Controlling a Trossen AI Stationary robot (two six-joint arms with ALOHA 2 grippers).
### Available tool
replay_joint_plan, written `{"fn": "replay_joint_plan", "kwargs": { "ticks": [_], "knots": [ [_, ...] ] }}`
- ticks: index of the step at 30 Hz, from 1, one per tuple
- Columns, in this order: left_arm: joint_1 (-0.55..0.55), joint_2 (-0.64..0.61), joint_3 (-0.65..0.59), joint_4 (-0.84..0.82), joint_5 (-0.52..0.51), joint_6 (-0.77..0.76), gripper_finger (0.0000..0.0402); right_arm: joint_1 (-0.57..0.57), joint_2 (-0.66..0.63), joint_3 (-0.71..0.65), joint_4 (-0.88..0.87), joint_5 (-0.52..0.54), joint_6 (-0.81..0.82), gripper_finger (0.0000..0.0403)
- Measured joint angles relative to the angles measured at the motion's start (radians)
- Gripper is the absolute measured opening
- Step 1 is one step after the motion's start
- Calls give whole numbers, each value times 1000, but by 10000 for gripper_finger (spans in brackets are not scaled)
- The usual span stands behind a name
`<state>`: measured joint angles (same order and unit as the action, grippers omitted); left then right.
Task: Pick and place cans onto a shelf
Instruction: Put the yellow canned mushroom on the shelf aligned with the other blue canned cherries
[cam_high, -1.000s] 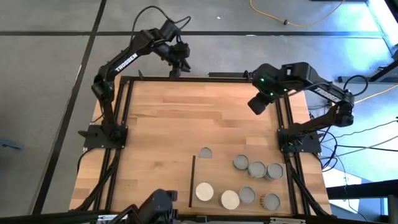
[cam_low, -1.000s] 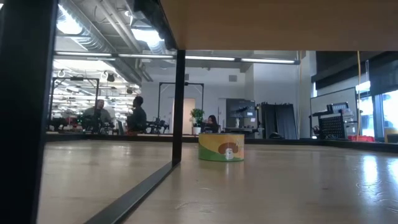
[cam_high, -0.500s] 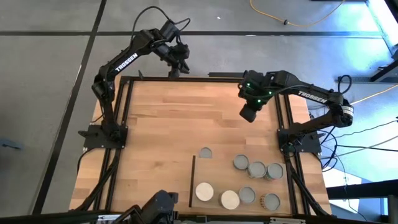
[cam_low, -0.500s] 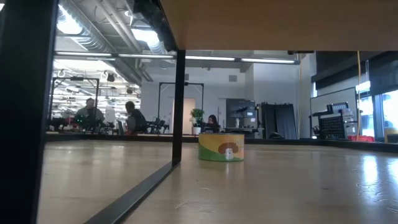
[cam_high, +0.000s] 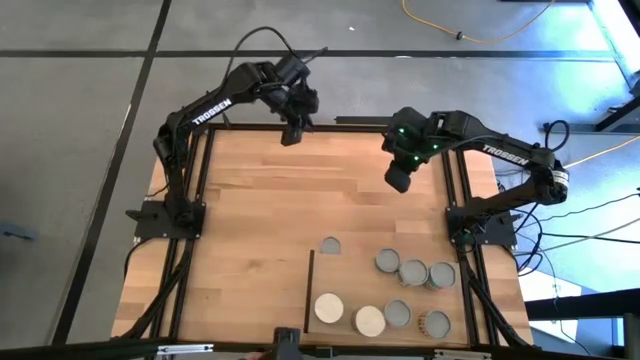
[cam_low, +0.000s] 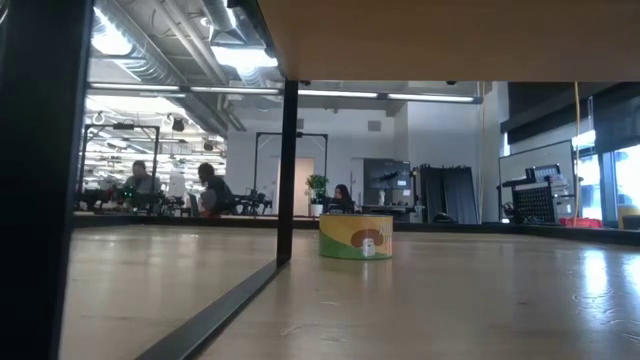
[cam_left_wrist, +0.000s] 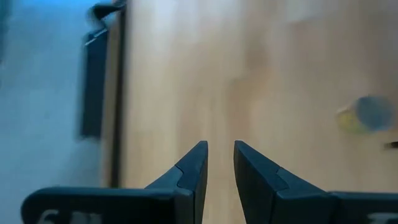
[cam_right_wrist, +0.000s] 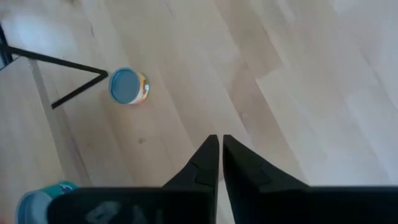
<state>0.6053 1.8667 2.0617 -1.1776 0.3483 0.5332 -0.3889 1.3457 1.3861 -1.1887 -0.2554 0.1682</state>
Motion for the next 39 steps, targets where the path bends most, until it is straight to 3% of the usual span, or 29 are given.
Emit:
{"fn": "replay_joint_plan", "kwargs": {
  "ticks": [3, 9, 11, 16, 20, 24, 28, 39],
  "knots": [
    [-16, 0, 0, -6, -109, 31, 71, 0, 2, 0, 7, -18, -37, 20],
    [-45, 7, 0, -52, 80, 108, 70, 0, 3, 0, 12, -52, -76, 10],
    [-57, 8, 0, -45, 96, 114, 68, 0, 3, 0, 20, -53, -73, 14],
    [-106, 8, 0, 29, -84, 105, 72, 0, 3, 0, 41, -53, -73, 16],
    [-148, 14, 0, 78, -120, 68, 76, 0, 3, 0, 58, -53, -75, 17],
    [-185, 67, 2, 87, -60, -127, 73, 0, 3, 0, 59, -53, -73, 17],
    [-211, 149, 1, 79, -67, -276, 75, 0, 3, 0, 60, -53, -97, 17],
    [-274, 290, 0, 10, 172, -366, 72, 0, 3, 0, 42, -52, -255, 17]
  ]
}}
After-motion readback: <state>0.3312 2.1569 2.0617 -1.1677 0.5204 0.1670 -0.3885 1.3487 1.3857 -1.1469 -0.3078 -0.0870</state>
